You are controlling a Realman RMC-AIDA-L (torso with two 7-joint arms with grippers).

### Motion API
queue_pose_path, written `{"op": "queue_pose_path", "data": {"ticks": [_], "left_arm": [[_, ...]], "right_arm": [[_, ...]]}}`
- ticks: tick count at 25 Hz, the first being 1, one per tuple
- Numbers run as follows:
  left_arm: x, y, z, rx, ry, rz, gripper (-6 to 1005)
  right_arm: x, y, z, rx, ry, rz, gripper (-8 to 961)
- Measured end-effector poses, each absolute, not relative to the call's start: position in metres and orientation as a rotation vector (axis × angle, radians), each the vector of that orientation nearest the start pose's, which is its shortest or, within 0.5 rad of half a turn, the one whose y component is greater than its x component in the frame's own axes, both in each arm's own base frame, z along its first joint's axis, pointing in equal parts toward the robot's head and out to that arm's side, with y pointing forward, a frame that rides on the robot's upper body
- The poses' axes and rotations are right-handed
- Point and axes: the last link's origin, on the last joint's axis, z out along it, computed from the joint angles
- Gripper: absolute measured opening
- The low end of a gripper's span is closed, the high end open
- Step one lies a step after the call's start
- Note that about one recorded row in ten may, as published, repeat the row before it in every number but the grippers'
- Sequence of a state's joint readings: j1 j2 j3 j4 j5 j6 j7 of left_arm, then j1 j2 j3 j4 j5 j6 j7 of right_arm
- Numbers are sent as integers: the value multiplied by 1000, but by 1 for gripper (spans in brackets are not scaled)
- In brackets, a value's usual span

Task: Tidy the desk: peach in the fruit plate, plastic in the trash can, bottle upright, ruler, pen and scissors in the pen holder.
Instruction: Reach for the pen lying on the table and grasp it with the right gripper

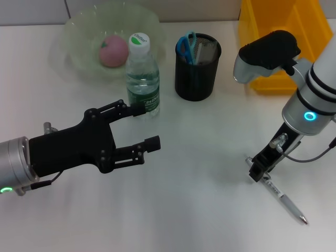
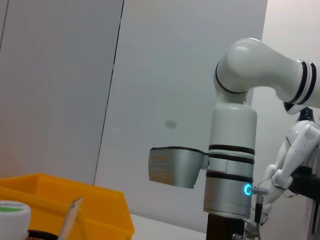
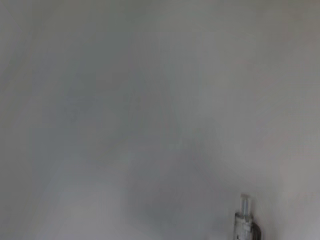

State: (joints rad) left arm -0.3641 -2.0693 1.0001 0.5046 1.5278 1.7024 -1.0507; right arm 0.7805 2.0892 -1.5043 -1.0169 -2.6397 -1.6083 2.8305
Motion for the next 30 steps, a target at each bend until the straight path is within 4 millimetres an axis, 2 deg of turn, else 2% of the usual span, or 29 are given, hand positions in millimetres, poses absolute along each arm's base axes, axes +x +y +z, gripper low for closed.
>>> {"op": "queue_pose_path", "data": {"ticks": [30], "left_arm": [[-259,268,-20,-2666,-396,-1146,812]], "right_arm": [[189,343,-51,-2496,1219,-906,202]]}}
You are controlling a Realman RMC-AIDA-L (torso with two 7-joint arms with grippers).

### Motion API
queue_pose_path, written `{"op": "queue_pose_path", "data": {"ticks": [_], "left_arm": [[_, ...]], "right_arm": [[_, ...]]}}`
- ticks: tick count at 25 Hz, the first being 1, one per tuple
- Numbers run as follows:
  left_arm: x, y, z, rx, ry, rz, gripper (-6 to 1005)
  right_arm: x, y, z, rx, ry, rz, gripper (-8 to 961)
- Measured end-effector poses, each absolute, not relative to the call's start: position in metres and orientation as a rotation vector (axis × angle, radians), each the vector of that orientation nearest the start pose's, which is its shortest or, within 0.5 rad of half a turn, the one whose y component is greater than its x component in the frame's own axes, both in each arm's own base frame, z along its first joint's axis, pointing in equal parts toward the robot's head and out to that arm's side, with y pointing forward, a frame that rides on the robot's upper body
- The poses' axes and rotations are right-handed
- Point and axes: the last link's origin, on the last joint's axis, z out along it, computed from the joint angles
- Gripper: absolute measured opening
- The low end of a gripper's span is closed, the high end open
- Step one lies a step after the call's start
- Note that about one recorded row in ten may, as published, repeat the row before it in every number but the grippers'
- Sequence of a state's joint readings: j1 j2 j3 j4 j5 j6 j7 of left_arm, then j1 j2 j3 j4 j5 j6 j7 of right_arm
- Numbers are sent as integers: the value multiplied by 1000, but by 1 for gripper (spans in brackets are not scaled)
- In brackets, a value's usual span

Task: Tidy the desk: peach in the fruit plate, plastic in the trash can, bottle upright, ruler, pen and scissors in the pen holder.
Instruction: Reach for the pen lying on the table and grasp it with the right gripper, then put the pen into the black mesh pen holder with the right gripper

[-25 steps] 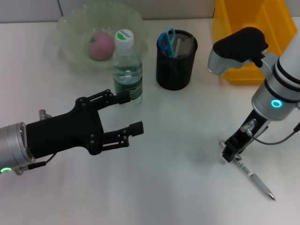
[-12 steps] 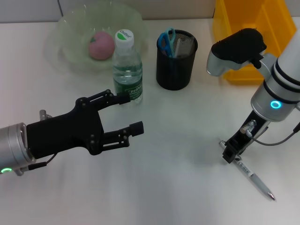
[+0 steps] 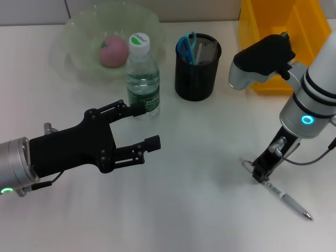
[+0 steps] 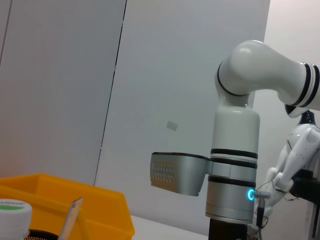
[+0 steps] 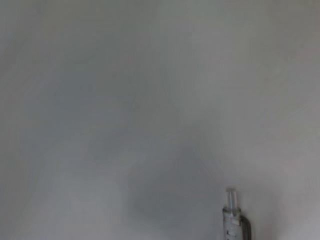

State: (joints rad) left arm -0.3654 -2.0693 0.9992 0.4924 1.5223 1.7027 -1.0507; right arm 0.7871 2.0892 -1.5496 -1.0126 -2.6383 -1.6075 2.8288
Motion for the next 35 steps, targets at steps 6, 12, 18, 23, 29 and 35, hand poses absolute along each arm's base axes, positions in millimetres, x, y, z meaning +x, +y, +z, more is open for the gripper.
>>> {"op": "queue_pose_path", "data": {"ticks": [6,12,18,23,29,35], "left_arm": [[-259,268,-20,-2665,-396,-1146,812],[-260,267,-20,-2664,-400,-1145,812],[-260,268,-20,-2657,-403,-1146,812],[-260,268,-19,-2653,-403,-1147,812],[-259,269,-19,-2655,-396,-1149,812],[-259,269,-19,-2656,-397,-1148,812]], "right_arm": [[188,342,-53,-2508,1218,-906,185],[187,342,-53,-2510,1215,-902,183],[184,342,-49,-2518,1196,-836,182],[184,340,-46,-2538,1192,-780,181],[182,336,-33,-2550,1147,-655,179],[185,334,-16,-2606,1204,-412,179]]}}
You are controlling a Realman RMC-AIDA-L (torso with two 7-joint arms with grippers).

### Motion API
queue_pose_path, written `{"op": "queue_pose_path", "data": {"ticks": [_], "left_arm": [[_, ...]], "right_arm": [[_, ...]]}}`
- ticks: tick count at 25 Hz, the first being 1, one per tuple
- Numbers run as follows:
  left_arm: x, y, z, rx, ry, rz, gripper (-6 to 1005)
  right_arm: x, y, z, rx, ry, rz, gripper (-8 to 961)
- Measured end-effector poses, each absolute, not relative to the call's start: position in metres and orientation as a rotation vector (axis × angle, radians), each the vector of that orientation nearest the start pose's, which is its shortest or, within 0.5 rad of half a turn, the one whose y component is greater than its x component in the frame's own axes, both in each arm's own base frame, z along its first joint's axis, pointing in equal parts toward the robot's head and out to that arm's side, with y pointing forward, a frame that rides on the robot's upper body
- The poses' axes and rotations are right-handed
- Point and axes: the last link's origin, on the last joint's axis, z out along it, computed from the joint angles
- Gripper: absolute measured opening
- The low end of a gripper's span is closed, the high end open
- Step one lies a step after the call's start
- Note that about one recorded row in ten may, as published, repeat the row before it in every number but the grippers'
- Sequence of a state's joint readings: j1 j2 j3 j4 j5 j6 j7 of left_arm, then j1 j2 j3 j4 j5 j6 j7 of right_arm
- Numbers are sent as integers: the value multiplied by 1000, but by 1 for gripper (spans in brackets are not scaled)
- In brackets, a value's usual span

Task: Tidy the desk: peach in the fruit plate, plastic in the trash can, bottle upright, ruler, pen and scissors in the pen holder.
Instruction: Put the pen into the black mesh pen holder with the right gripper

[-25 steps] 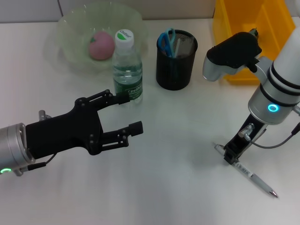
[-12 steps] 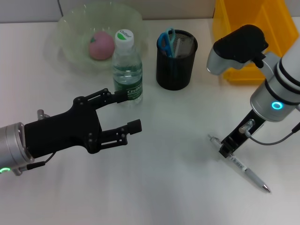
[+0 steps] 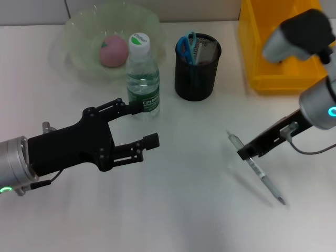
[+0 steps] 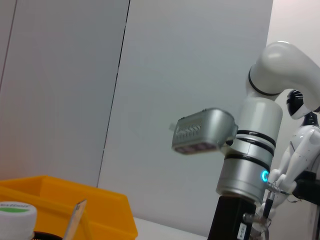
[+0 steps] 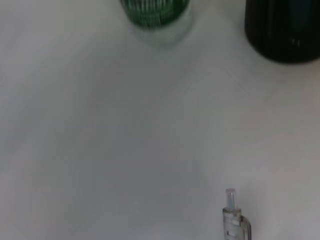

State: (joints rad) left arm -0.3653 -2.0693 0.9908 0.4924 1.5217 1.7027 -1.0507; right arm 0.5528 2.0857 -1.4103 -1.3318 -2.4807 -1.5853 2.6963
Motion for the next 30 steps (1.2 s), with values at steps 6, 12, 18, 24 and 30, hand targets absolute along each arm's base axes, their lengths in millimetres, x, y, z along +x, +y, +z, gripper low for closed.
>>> {"op": "queue_pose_path", "data": {"ticks": [6,12,18,24,30], "left_arm": [[-259,269,-19,-2655,-397,-1147,812],[-260,270,-19,-2653,-398,-1142,812],[-260,271,-19,-2650,-401,-1135,812],[-261,271,-19,-2644,-407,-1128,812],[-262,272,-19,-2641,-410,-1123,812]], "right_arm": [[191,335,6,-2666,1236,-100,179],[194,341,32,-2649,1161,212,180],[197,349,49,-2591,993,431,180],[193,355,58,-2509,789,742,180],[198,363,61,-2410,687,938,180]]}}
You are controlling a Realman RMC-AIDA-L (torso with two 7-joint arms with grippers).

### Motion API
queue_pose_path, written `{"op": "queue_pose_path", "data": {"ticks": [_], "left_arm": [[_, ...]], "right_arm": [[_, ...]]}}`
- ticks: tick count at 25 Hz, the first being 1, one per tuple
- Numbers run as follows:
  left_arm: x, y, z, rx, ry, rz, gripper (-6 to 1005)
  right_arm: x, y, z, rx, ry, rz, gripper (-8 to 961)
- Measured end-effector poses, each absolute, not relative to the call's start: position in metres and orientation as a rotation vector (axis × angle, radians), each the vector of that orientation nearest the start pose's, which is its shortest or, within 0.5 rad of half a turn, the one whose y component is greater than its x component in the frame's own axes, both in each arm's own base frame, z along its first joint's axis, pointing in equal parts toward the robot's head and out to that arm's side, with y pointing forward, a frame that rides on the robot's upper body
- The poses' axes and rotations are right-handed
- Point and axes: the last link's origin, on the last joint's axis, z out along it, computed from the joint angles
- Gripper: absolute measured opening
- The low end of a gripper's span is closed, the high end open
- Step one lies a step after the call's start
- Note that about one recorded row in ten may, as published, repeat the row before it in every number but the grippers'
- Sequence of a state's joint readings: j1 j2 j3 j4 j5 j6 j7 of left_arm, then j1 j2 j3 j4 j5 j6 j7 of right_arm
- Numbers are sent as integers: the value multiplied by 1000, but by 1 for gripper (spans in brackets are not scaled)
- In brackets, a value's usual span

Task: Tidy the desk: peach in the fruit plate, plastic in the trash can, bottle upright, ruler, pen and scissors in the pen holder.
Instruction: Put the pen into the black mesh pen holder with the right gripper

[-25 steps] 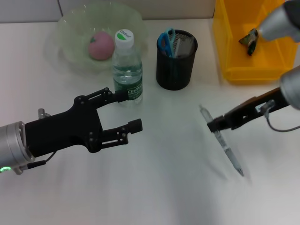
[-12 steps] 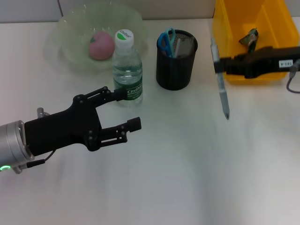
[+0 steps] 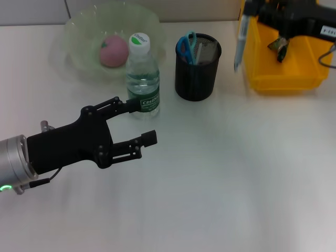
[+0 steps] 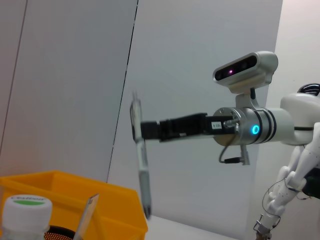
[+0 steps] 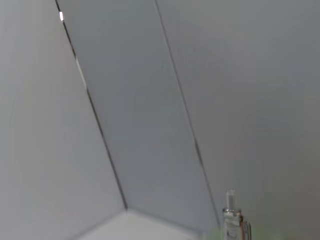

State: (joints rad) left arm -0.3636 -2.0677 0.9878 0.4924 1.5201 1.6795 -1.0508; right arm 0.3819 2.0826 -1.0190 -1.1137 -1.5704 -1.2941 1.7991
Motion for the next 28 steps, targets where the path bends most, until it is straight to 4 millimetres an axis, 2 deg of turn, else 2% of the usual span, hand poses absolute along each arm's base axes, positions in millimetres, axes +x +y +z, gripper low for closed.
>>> {"op": "queue_pose_path", "data": {"ticks": [5,9,13,17,20,28], "left_arm": [[-262,272,-19,-2641,-410,-1123,812],[-263,272,-19,-2638,-414,-1118,812],[-262,273,-19,-2639,-409,-1117,812],[-262,273,-19,-2639,-394,-1115,812],[-262,273,-20,-2638,-393,-1115,812],[-261,274,-20,-2637,-392,-1110,812]], "right_arm": [[210,369,67,-2254,584,1118,180],[217,376,70,-2143,527,1191,184],[220,383,51,-2139,492,1171,189],[222,384,26,-2170,435,1126,193],[222,384,14,-2187,451,1120,196],[225,382,-2,-2202,427,1083,204]]}}
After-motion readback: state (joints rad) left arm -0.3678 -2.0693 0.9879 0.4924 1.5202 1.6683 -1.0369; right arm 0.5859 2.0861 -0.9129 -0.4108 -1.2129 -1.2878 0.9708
